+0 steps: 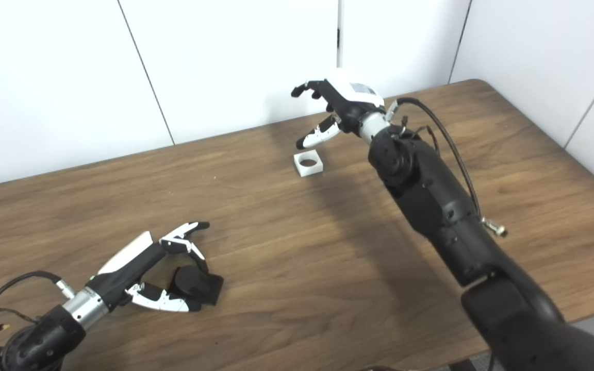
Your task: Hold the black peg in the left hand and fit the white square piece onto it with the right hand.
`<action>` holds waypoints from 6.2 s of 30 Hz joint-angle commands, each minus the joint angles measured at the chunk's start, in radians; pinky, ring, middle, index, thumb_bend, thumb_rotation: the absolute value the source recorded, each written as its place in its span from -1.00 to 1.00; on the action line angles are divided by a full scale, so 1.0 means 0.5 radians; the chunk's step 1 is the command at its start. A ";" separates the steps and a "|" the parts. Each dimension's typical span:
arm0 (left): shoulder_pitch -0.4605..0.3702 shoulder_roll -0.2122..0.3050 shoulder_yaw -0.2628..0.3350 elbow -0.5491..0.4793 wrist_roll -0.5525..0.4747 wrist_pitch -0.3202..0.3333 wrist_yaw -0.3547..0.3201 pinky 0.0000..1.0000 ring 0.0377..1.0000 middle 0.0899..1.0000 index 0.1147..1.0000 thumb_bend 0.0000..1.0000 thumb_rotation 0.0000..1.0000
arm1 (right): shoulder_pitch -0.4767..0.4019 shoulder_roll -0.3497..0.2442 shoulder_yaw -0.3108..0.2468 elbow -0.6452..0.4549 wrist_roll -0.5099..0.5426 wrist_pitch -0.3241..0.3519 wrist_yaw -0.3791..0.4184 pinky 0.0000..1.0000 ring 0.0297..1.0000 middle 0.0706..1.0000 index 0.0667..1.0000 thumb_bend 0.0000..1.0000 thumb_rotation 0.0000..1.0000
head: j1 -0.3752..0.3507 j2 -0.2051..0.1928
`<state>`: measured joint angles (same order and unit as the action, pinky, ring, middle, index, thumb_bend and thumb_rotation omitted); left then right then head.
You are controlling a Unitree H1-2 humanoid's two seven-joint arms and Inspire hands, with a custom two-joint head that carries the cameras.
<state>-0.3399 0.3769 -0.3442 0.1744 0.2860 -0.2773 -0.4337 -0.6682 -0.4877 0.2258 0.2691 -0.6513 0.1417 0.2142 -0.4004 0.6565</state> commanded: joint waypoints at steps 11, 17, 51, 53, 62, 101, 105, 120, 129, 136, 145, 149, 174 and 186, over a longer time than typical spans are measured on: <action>0.030 0.053 -0.022 -0.035 0.021 0.101 -0.079 0.94 1.00 0.95 -0.15 0.04 -0.87 | -0.388 -0.112 0.215 0.288 -0.017 0.011 0.419 0.84 0.95 0.92 0.59 0.68 -0.30 | 0.022 0.030; 0.032 0.055 -0.033 -0.010 0.060 0.087 -0.060 0.91 1.00 0.94 -0.15 0.04 -0.87 | -0.412 -0.102 0.279 0.312 -0.045 0.042 0.528 1.00 1.00 0.98 0.64 0.80 -0.16 | 0.030 0.037; 0.048 0.086 -0.037 0.021 0.071 0.051 -0.050 1.00 1.00 0.94 -0.15 0.04 -0.87 | -0.354 -0.063 0.409 0.593 -0.123 -0.106 0.427 1.00 0.99 0.94 0.53 0.63 -0.35 | 0.057 0.050; 0.043 0.089 -0.039 0.019 0.071 0.059 -0.059 1.00 1.00 0.94 -0.15 0.04 -0.87 | -0.349 -0.063 0.418 0.626 -0.130 -0.135 0.390 1.00 0.98 0.92 0.50 0.58 -0.36 | 0.060 0.052; 0.053 0.087 -0.049 -0.007 0.067 0.069 -0.070 1.00 1.00 0.93 -0.15 0.04 -0.87 | -0.337 -0.045 0.441 0.742 -0.161 -0.204 0.172 0.89 0.85 0.77 0.27 0.38 -0.57 | 0.074 0.069; 0.063 0.119 -0.057 -0.066 0.069 0.138 -0.087 1.00 1.00 0.95 -0.15 0.04 -0.86 | -0.180 -0.075 0.384 0.464 -0.092 -0.336 -0.142 0.77 0.73 0.58 -0.11 0.03 -0.72 | 0.221 0.134; 0.062 0.125 -0.056 -0.080 0.060 0.149 -0.099 1.00 1.00 0.95 -0.15 0.04 -0.87 | -0.149 -0.086 0.342 0.320 -0.066 -0.347 -0.102 0.78 0.75 0.59 -0.11 0.03 -0.72 | 0.242 0.145; 0.028 0.090 -0.097 -0.041 0.091 0.169 -0.093 1.00 1.00 0.95 -0.15 0.04 -0.86 | 0.013 -0.110 0.235 -0.261 -0.012 -0.447 0.075 0.66 0.74 0.59 -0.11 0.03 -0.71 | 0.585 0.164; 0.011 0.045 -0.129 -0.036 0.133 0.233 -0.076 1.00 1.00 0.96 -0.15 0.04 -0.85 | 0.122 -0.065 0.204 -0.575 0.083 -0.513 0.194 0.67 0.71 0.58 -0.11 0.03 -0.72 | 0.831 0.170; -0.005 -0.006 -0.153 -0.032 0.188 0.277 -0.059 1.00 1.00 0.97 -0.15 0.04 -0.85 | 0.152 -0.039 0.196 -0.774 0.199 -0.554 0.296 0.70 0.72 0.57 -0.11 0.03 -0.72 | 1.030 0.181; -0.028 -0.081 -0.184 0.006 0.246 0.297 -0.008 1.00 1.00 0.97 -0.15 0.04 -0.85 | 0.185 -0.016 0.192 -0.983 0.306 -0.523 0.432 0.75 0.73 0.56 -0.11 0.03 -0.72 | 1.240 0.173; -0.029 -0.098 -0.193 -0.004 0.260 0.328 0.004 1.00 1.00 0.97 -0.15 0.04 -0.84 | 0.201 -0.004 0.189 -1.071 0.326 -0.505 0.511 0.78 0.74 0.57 -0.11 0.03 -0.72 | 1.280 0.176; -0.028 -0.126 -0.199 0.031 0.254 0.303 0.062 1.00 1.00 0.96 -0.15 0.04 -0.85 | 0.262 0.176 0.283 -1.030 0.315 -0.591 0.633 0.77 0.71 0.54 -0.11 0.03 -0.72 | 1.284 0.205; -0.035 -0.117 -0.216 0.038 0.270 0.270 0.092 1.00 1.00 0.95 -0.15 0.04 -0.84 | 0.288 0.228 0.325 -0.855 0.238 -0.711 0.596 0.69 0.70 0.56 -0.11 0.03 -0.72 | 1.279 0.197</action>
<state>-0.3641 0.3116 -0.4212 0.1585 0.3677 -0.1589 -0.3640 -0.4948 -0.3803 0.3918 -0.1521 -0.5334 -0.1724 0.5422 0.2378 0.7547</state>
